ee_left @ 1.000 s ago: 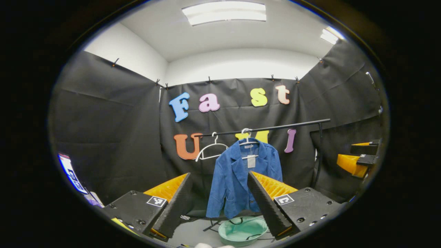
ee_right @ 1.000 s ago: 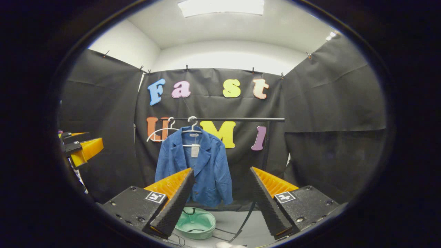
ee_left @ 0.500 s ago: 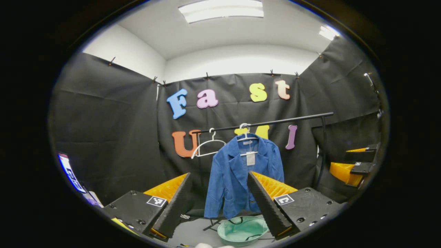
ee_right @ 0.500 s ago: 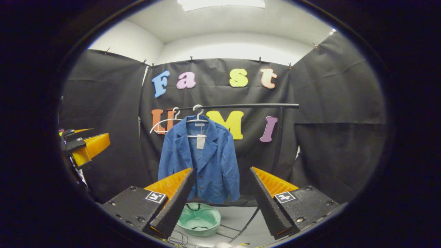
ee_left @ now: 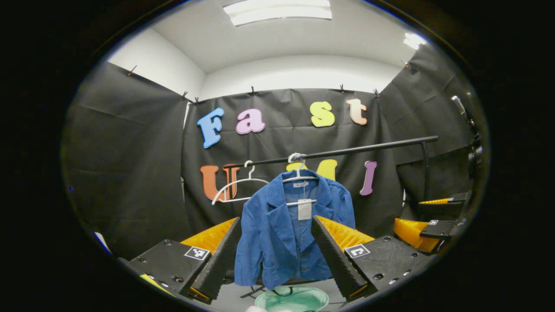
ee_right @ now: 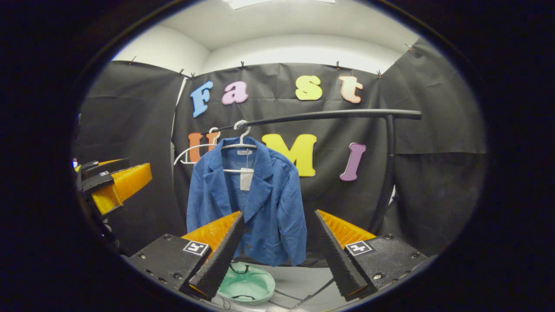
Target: Grasp the clothes on the hanger with both hands and then place them into the laundry hamper below.
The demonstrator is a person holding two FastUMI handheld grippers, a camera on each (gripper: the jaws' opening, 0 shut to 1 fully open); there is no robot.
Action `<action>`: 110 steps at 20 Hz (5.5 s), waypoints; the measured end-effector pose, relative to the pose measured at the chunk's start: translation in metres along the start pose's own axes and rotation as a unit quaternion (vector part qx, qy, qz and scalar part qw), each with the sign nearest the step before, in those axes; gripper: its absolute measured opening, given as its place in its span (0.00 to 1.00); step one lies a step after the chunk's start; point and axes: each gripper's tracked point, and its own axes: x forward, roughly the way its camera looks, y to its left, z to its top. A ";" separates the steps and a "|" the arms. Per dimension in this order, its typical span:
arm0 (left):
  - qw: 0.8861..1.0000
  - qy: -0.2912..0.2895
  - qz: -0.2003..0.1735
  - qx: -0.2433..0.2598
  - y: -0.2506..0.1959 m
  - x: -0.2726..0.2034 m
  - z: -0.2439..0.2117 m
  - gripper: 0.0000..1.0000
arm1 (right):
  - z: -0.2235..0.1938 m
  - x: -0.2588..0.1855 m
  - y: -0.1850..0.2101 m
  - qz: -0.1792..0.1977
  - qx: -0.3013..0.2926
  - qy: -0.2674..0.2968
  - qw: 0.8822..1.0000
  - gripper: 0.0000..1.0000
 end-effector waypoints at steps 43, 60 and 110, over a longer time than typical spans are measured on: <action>0.993 0.092 0.068 0.033 0.037 0.277 -0.125 0.04 | -0.019 0.319 0.047 0.151 0.089 0.071 0.982 0.07; 0.989 0.063 0.128 0.042 0.108 0.266 -0.080 0.04 | 0.020 0.314 -0.032 0.139 0.101 0.052 0.984 0.05; 0.996 0.059 0.071 0.019 0.123 0.331 -0.037 0.03 | 0.072 0.379 -0.090 0.131 0.101 0.053 0.985 0.05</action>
